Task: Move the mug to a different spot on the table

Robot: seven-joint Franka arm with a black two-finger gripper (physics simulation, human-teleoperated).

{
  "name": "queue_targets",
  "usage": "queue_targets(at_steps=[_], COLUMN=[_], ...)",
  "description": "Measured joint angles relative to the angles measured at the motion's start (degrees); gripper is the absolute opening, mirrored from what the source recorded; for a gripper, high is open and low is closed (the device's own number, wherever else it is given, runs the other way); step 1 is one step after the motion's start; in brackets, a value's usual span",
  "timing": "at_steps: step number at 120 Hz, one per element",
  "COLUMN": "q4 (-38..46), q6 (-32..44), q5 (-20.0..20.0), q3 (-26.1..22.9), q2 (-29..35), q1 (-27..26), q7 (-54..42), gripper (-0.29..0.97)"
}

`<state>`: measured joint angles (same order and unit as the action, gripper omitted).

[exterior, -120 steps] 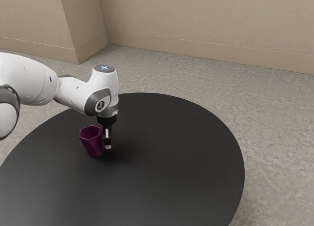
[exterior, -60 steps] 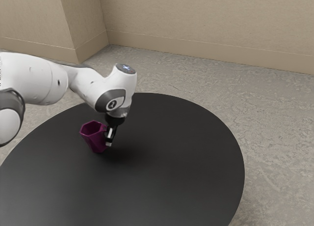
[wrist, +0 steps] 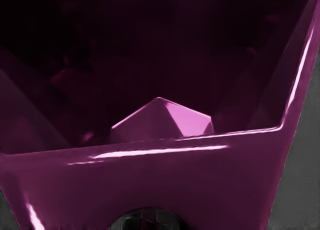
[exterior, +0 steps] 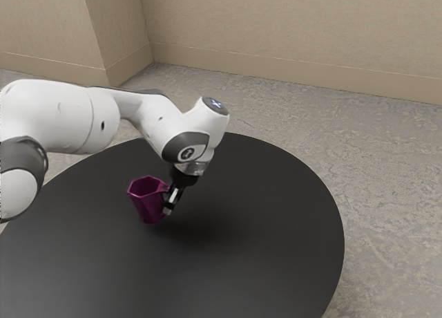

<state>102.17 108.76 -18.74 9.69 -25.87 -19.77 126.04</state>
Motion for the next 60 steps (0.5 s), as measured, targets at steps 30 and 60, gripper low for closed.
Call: queue_targets(at_steps=[30, 60], q4=[-0.72, -1.27], q6=[-2.84, -5.84], q5=[0.05, -0.03], q3=[-0.03, -0.03], q2=[-0.92, -1.48], q1=[-2.82, -5.20], q7=[0.16, 0.69], gripper=[-0.05, -0.05])
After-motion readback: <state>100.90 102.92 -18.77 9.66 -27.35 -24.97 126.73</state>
